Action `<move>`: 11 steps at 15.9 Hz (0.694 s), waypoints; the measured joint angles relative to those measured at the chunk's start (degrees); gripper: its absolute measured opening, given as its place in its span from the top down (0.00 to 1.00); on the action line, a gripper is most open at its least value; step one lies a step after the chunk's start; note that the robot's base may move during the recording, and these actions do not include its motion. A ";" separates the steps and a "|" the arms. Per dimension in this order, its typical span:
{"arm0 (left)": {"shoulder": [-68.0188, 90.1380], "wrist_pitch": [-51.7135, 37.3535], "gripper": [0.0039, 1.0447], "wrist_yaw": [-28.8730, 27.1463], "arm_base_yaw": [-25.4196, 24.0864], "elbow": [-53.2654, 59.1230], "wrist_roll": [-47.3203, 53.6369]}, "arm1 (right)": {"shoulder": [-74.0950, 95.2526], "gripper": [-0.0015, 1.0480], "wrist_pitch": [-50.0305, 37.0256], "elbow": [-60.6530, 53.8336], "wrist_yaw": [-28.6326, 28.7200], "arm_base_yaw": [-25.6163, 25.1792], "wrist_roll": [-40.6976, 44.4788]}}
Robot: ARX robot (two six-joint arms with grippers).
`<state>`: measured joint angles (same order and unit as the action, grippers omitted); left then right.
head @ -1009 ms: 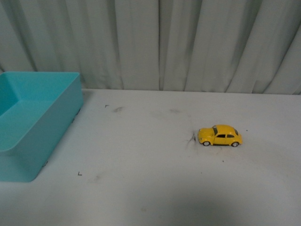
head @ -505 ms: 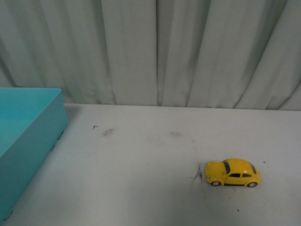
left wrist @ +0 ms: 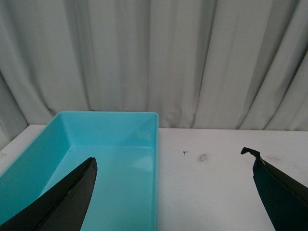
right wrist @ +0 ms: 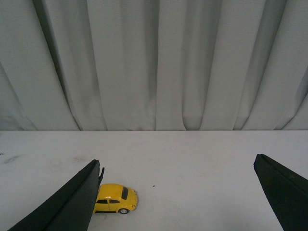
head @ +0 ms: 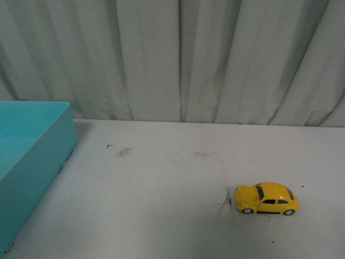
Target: Wind up and store yellow beetle toy
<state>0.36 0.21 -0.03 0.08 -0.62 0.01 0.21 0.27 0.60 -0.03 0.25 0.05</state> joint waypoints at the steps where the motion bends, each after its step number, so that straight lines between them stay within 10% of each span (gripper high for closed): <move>1: 0.00 0.02 0.06 -0.02 0.00 0.00 0.00 | 2.25 0.06 0.66 0.46 8.68 -3.87 -2.71; 3: 0.00 -0.02 0.06 0.00 0.00 0.00 0.00 | 19.02 0.06 -13.81 3.93 24.00 -13.92 -11.13; 6: 0.00 0.00 0.06 0.00 0.00 0.00 0.00 | 60.06 0.06 -46.75 18.91 25.46 -14.88 -11.06; 11: 0.00 0.00 0.06 0.00 -0.02 0.00 0.00 | 95.10 0.06 -38.75 45.07 31.65 -10.08 -6.19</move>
<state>0.36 0.21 -0.03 0.05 -0.62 0.01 95.31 -38.48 45.67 31.62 -9.82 -6.13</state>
